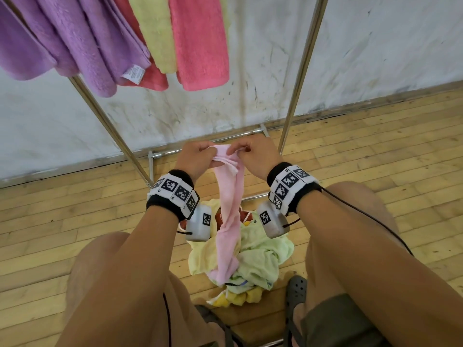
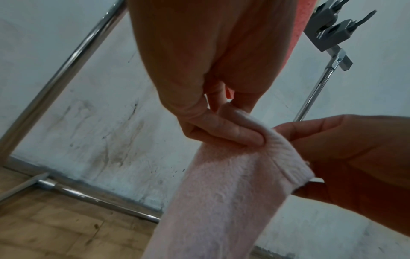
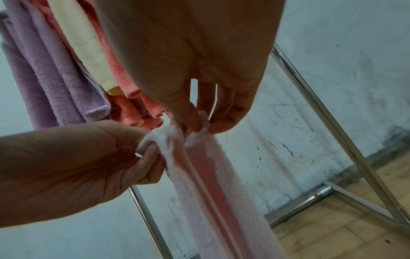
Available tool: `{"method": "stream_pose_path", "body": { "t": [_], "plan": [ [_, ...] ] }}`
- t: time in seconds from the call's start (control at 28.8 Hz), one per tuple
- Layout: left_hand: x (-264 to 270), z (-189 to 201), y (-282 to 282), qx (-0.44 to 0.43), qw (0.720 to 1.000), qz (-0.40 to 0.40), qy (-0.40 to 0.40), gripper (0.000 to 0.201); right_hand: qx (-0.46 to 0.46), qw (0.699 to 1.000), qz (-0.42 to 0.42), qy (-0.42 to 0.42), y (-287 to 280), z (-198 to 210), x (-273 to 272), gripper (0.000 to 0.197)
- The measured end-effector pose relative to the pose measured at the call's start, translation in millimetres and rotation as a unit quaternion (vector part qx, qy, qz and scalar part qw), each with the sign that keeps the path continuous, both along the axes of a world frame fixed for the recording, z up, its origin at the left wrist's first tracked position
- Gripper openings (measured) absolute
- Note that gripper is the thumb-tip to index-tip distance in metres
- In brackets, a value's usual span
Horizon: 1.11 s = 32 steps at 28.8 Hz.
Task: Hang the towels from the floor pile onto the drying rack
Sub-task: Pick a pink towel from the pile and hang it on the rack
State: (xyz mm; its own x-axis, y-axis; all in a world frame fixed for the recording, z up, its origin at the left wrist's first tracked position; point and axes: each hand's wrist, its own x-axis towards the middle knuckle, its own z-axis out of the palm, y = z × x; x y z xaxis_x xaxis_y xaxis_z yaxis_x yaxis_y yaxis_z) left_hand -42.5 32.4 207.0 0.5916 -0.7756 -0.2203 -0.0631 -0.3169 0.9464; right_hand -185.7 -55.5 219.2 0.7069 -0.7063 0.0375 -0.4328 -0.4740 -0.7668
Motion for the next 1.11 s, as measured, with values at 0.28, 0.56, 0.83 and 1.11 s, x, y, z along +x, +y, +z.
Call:
{"method": "stream_pose_path", "body": {
  "t": [0.28,0.56,0.83,1.11],
  "plan": [
    [-1,71,-16,-0.028,0.999,-0.006,-0.045,0.042,-0.066,0.998,-0.007,0.003,-3,69,6,0.032],
    [3,174,-8,-0.074,0.996,0.008,-0.043,0.028,-0.034,0.996,-0.010,-0.076,1,154,15,0.027],
    [4,267,3,-0.089,0.991,0.042,-0.093,0.026,-0.126,0.989,0.068,-0.022,8,243,14,0.018],
    [15,356,6,-0.048,0.950,0.038,-0.307,0.021,-0.209,0.976,0.029,-0.062,-1,334,27,0.016]
  ]
}}
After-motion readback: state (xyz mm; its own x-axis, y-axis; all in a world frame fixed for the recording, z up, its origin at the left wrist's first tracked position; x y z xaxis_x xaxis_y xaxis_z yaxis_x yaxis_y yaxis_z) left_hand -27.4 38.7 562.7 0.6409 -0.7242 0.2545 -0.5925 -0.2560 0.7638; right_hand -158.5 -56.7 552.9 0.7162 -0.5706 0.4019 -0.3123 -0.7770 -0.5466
